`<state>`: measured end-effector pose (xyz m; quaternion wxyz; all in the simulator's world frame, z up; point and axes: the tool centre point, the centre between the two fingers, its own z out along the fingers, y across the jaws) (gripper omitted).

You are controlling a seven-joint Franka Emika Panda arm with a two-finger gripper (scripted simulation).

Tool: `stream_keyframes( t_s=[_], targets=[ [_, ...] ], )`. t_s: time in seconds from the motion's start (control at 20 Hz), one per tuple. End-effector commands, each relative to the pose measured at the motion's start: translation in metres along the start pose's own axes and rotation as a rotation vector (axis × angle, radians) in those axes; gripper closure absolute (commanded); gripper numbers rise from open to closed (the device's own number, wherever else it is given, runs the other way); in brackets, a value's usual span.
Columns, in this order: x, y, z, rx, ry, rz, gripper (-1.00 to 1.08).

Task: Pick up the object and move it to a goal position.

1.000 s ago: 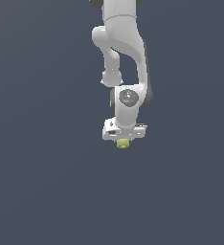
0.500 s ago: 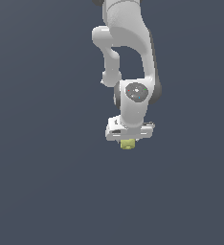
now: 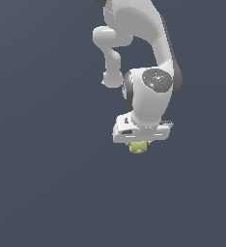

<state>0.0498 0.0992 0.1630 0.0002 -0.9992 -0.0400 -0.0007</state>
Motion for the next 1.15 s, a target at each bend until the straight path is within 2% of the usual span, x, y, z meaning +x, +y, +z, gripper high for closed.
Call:
stream_keyframes(
  t_s=[0.0, 0.5, 1.1],
  targets=[
    [0.011, -0.005, -0.016, 0.000, -0.001, 0.000, 1.08],
    [0.045, -0.020, -0.061, 0.000, -0.001, 0.000, 1.08],
    [0.057, -0.024, -0.075, 0.000, -0.001, 0.000, 1.08]
  ],
)
